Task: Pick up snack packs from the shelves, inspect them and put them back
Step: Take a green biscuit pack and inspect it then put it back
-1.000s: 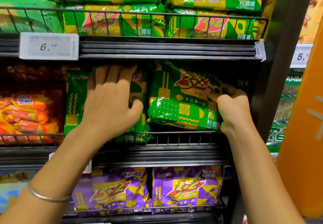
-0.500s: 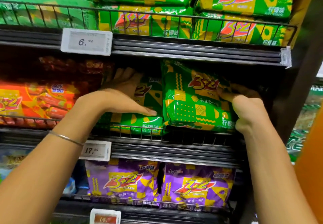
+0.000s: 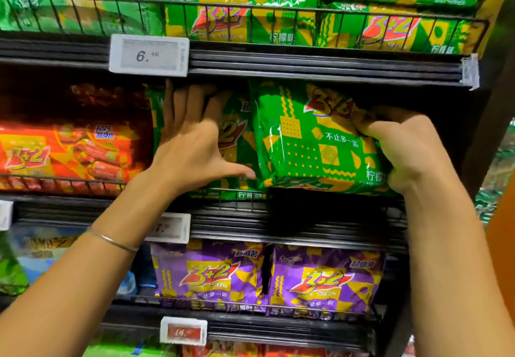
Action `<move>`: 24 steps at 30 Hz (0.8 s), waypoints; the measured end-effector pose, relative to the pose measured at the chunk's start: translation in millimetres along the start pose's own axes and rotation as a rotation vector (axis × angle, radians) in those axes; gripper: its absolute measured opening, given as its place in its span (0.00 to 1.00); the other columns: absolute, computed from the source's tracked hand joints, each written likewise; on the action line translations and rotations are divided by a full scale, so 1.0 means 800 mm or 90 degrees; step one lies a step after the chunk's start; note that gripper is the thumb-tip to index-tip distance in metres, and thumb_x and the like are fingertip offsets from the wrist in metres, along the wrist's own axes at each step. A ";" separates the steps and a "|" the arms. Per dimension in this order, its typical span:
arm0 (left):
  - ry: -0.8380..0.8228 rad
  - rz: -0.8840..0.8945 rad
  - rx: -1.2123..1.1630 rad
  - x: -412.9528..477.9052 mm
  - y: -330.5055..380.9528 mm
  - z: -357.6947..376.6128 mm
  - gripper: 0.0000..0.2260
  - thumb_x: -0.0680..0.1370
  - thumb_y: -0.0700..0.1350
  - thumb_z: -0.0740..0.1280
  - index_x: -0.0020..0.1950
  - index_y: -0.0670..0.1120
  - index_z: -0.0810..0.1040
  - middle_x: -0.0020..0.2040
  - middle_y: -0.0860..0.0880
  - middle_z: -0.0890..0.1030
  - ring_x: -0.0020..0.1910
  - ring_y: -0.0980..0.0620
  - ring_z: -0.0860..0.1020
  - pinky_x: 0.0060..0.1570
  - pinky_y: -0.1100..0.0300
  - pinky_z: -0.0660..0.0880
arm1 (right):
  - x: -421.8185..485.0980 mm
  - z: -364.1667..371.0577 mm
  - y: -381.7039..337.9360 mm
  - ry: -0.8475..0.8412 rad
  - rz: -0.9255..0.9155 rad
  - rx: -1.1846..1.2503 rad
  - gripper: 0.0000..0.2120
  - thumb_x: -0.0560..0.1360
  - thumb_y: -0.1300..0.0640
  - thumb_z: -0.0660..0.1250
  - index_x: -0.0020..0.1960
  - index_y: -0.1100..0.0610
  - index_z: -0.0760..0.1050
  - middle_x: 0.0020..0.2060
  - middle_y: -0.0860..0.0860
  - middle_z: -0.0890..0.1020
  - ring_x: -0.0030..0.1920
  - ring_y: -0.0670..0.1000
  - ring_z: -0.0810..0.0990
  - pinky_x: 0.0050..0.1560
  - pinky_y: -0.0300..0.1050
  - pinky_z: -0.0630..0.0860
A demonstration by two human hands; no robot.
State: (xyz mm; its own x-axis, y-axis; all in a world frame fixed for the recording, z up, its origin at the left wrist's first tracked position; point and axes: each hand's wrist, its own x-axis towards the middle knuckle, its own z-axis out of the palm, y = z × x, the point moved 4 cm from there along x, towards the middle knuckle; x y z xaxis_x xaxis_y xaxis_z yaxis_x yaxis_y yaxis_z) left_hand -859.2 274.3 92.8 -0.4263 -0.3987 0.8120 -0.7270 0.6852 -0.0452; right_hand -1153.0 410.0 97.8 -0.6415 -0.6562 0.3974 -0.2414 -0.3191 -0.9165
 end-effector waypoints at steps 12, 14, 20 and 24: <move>0.038 0.008 -0.084 -0.011 0.007 -0.020 0.45 0.62 0.82 0.55 0.60 0.46 0.65 0.56 0.36 0.72 0.42 0.29 0.78 0.34 0.36 0.77 | -0.062 0.003 -0.022 -0.014 -0.073 0.025 0.15 0.77 0.57 0.76 0.62 0.55 0.79 0.41 0.50 0.89 0.40 0.54 0.89 0.34 0.49 0.84; 0.038 -0.006 -0.104 -0.010 0.005 -0.019 0.44 0.61 0.79 0.59 0.62 0.46 0.66 0.59 0.35 0.72 0.45 0.27 0.78 0.36 0.35 0.77 | -0.070 0.002 -0.018 -0.005 -0.083 0.027 0.13 0.77 0.56 0.76 0.60 0.54 0.80 0.41 0.50 0.89 0.39 0.53 0.89 0.34 0.51 0.84; 0.076 0.000 -0.077 -0.012 0.001 -0.018 0.48 0.63 0.86 0.44 0.61 0.48 0.63 0.59 0.35 0.73 0.45 0.26 0.80 0.32 0.39 0.74 | -0.094 -0.005 0.001 0.040 -0.130 0.025 0.10 0.75 0.56 0.77 0.54 0.54 0.81 0.40 0.49 0.88 0.33 0.48 0.87 0.24 0.42 0.77; 0.111 -0.011 -0.041 -0.010 0.003 -0.018 0.35 0.73 0.78 0.53 0.53 0.44 0.63 0.35 0.36 0.74 0.32 0.31 0.79 0.30 0.51 0.67 | -0.110 -0.004 0.004 0.076 -0.172 0.042 0.08 0.75 0.55 0.77 0.53 0.52 0.82 0.45 0.49 0.89 0.40 0.51 0.89 0.30 0.50 0.83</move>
State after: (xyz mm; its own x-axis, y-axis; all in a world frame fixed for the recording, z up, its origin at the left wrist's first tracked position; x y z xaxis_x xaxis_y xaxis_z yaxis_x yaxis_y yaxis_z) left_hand -849.7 288.2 94.7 -0.3104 -0.3029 0.9011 -0.6952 0.7189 0.0022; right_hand -1099.8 468.5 59.8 -0.6427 -0.4576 0.6144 -0.3701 -0.5167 -0.7720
